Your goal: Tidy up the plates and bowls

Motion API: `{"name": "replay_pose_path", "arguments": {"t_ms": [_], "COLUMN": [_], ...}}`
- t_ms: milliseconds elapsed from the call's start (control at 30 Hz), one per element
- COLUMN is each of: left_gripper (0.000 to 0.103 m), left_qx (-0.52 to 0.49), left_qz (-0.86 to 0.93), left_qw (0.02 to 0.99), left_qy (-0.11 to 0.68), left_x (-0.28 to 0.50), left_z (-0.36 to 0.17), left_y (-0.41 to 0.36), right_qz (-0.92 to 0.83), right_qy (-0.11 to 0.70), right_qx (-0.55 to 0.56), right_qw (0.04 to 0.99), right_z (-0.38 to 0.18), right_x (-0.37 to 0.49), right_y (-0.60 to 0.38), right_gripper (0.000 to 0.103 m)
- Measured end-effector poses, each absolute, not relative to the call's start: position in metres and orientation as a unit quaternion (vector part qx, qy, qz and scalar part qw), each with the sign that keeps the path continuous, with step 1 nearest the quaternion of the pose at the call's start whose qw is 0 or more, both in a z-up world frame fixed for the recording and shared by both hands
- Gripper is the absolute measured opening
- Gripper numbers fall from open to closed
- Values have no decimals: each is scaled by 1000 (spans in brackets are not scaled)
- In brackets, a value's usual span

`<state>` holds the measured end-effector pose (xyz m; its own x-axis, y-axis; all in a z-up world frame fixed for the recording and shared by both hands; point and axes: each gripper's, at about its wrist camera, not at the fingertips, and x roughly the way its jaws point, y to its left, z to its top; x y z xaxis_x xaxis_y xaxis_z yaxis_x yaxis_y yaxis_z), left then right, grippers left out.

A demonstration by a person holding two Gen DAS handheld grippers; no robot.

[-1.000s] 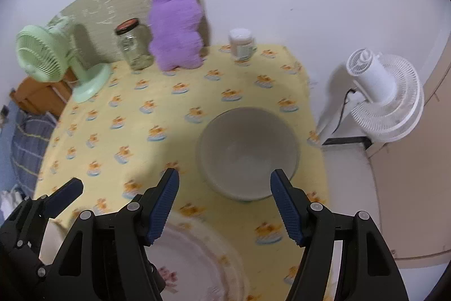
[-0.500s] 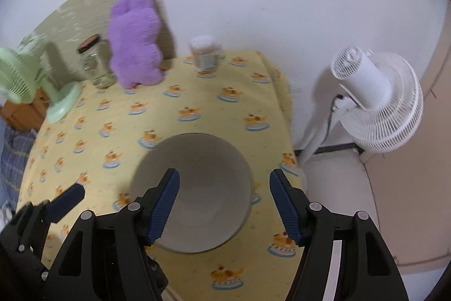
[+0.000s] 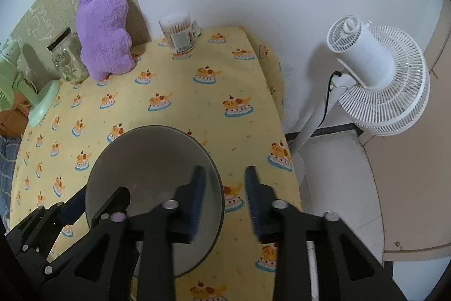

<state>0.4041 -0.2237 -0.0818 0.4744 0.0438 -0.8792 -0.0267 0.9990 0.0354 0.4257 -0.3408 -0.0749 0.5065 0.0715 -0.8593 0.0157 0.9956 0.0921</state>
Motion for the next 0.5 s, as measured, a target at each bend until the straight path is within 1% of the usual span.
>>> {"name": "replay_pose_path", "arguments": {"t_ms": [100, 133, 200, 233, 500], "left_gripper": [29, 28, 23, 23, 23], "left_qx": [13, 15, 20, 27, 26], "left_qz": [19, 19, 19, 18, 9], "left_qw": [857, 857, 856, 855, 846], "left_qy": [514, 515, 516, 518, 532], "left_x": [407, 408, 411, 412, 412], "left_z": [-85, -86, -87, -86, -86], "left_y": [-225, -225, -225, -225, -224], "right_qz": [26, 30, 30, 28, 18], "right_qy": [502, 503, 503, 503, 522], "right_qx": [47, 47, 43, 40, 47], "right_qw": [863, 863, 863, 863, 852], "right_z": [-78, -79, -80, -80, -79], "right_x": [430, 430, 432, 432, 431], "right_y": [-338, -337, -334, -333, -333], "right_gripper": [22, 17, 17, 17, 17]}}
